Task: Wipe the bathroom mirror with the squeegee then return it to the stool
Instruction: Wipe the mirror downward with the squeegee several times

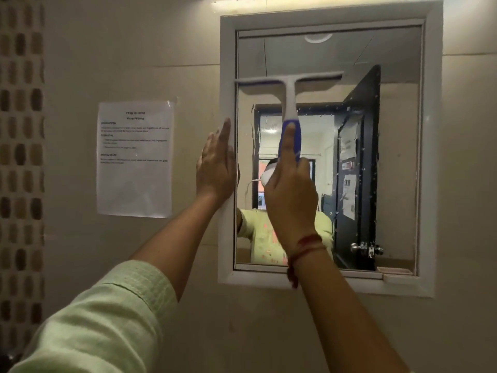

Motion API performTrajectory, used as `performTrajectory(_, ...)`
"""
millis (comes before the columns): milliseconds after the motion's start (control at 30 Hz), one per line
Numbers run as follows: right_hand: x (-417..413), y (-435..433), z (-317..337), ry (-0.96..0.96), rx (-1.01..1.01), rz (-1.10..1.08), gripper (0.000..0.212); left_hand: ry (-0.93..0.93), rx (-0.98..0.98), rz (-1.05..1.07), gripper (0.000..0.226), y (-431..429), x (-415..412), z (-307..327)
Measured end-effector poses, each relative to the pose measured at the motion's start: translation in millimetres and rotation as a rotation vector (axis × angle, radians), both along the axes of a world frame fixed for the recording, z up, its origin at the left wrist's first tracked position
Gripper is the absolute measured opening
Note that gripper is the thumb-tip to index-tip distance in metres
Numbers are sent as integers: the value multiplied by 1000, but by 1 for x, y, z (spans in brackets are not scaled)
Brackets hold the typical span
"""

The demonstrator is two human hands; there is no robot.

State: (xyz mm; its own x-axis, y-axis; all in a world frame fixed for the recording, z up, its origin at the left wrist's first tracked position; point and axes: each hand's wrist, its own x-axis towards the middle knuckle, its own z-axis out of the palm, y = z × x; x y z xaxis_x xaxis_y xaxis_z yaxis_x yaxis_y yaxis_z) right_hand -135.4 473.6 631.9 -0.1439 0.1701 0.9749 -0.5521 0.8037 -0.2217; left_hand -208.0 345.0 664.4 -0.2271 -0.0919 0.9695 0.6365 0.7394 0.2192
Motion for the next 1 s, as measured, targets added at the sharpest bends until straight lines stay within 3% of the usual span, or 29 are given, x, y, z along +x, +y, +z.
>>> performTrajectory(100,-2,-3,3,-17,-15,20,69,5,9,-6,49,-2,-4,0)
performTrajectory(300,3,-9,-64,-81,0,38,69,17,-1,-15,49,-6,-8,1)
performTrajectory(533,1,-10,-16,-4,-21,-3,72,15,-5,13,49,-6,-12,1)
performTrajectory(800,-1,-26,-73,-80,-53,19,69,39,10,-2,49,-4,-11,-1)
performTrajectory(1000,-10,-25,-23,0,-65,-10,74,35,4,2,49,-4,-10,0)
